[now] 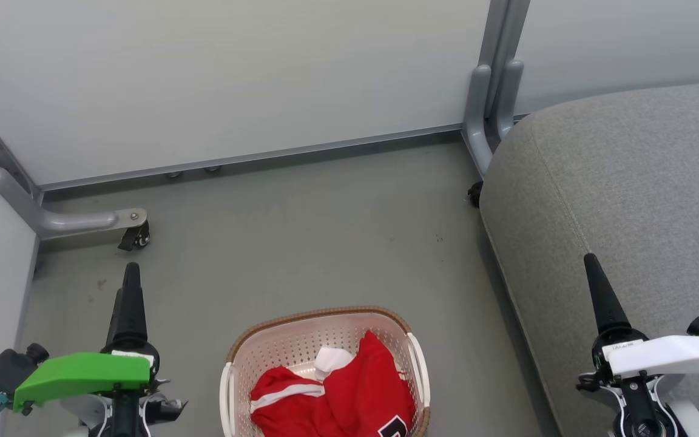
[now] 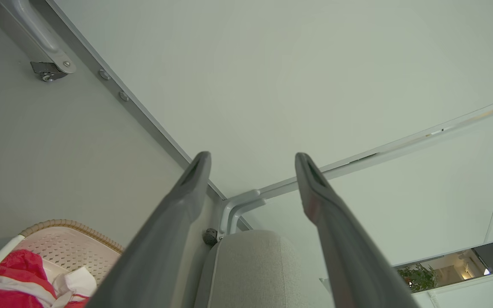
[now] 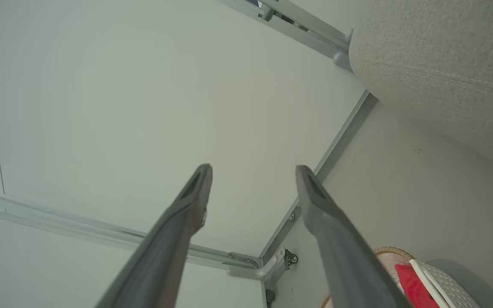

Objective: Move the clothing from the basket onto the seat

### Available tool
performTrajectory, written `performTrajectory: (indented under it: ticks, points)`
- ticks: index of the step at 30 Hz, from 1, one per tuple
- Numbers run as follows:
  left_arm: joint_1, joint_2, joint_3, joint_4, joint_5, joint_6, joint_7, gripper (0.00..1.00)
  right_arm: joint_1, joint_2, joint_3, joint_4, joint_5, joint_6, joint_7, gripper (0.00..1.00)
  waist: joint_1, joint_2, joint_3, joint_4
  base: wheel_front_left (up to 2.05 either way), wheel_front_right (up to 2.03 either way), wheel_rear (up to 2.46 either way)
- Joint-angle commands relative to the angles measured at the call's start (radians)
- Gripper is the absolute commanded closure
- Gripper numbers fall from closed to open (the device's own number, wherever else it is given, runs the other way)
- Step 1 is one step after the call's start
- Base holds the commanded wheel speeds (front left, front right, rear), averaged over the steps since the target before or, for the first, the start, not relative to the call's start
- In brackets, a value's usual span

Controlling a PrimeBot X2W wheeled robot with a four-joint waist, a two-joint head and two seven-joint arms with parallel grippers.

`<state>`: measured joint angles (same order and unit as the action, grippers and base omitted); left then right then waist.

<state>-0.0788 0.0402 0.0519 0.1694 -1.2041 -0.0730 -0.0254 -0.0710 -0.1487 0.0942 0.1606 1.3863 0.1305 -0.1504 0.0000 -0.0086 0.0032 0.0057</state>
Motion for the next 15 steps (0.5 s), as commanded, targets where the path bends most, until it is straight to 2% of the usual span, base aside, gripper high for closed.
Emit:
performTrajectory:
  ticks: [1,15]
  points:
    - [-0.032,0.006,-0.008,-0.021,0.046,0.008,-0.012,0.00,-0.006,-0.003,-0.008,-0.023,-0.050,0.001,-0.008,0.00,0.0000,0.0023,0.000,0.000,0.00,0.00,0.00]
    - [-0.032,0.008,-0.056,-0.028,0.311,0.037,-0.060,0.00,0.003,0.018,-0.026,-0.050,-0.296,0.001,-0.030,0.00,0.0000,0.0032,-0.002,0.005,0.00,0.00,0.00]
